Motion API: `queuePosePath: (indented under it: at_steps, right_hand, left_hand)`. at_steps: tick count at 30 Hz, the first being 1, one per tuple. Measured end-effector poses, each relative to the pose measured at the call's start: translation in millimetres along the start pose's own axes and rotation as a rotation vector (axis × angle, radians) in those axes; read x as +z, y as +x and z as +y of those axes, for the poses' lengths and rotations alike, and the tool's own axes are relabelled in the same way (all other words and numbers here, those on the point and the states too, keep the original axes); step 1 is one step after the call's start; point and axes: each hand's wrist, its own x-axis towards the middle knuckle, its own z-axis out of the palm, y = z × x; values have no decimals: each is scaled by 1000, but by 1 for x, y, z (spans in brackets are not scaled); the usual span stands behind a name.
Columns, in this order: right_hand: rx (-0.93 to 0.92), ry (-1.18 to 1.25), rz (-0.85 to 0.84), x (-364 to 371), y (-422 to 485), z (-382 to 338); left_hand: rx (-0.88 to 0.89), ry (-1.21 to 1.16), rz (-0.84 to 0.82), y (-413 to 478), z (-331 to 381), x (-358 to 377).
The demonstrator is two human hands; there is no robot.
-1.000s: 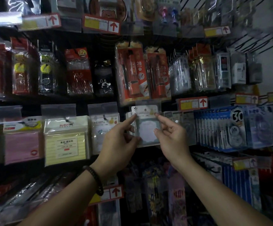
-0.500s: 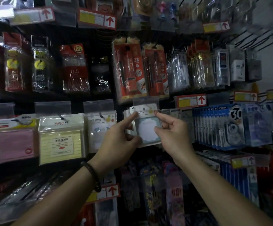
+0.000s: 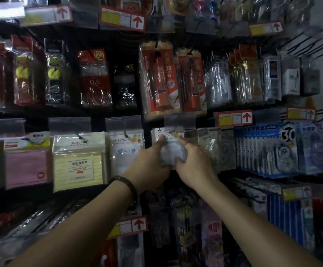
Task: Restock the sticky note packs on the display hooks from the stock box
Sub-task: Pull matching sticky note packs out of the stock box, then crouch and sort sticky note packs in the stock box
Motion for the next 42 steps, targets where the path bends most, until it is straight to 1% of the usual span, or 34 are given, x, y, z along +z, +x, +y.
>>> queuePosePath:
  at_steps: [2, 5, 6, 8, 11, 13, 15, 17, 20, 22, 24, 26, 28, 30, 32, 34, 38, 40, 42]
  right_hand:
    - [28, -94, -81, -3, -3, -6]
    - [53, -232, -176, -3, -20, -12]
    - [45, -277, -171, -2, -27, -13]
    - [16, -282, -59, -5, -39, -10]
    - [-103, -101, 122, -8, -69, -6]
    - [-206, 36, 194, -2, -105, -1]
    - [-268, 139, 232, 8, -149, 6]
    - [-270, 235, 208, 22, -197, 13]
    - [-169, 368, 80, 53, -277, 28]
    - [-62, 421, -69, 81, -338, 41]
    - [87, 468, -242, 113, -394, 59]
    - [261, 433, -393, 149, -449, 80]
    - [433, 378, -547, 187, -501, 100]
    - [576, 330, -695, 225, -546, 116]
    - [670, 274, -828, 261, -580, 128]
    - [698, 205, -928, 296, -605, 138]
    - [634, 73, -1083, 364, -632, 156]
    - [543, -21, -1134, 401, -637, 169]
    - [376, -123, -1170, 438, -640, 183]
  left_hand:
    - [-35, 36, -15, -2, 1, 1]
    - [-12, 37, -39, -22, 3, 0]
    - [-1, 25, -38, -34, 4, -2]
    - [39, -24, 1, -54, 5, -1]
    - [121, -95, 73, -100, 2, -8]
    - [129, -134, 49, -144, -7, -7]
    - [127, -197, -13, -191, -23, -1]
    - [91, -255, -65, -238, -46, 13]
    - [-28, -265, -184, -315, -95, 49]
    - [-115, -223, -317, -369, -132, 78]
    - [-240, -213, -456, -419, -167, 107]
    - [-349, -191, -585, -464, -198, 138]
    - [-425, -180, -673, -503, -222, 165]
    - [-467, -186, -734, -533, -243, 193]
    - [-508, -190, -773, -553, -263, 221]
    - [-568, -191, -806, -565, -283, 246]
    - [-683, -213, -822, -577, -314, 286]
    - [-743, -209, -832, -587, -328, 299]
    - [-803, -204, -866, -596, -338, 306]
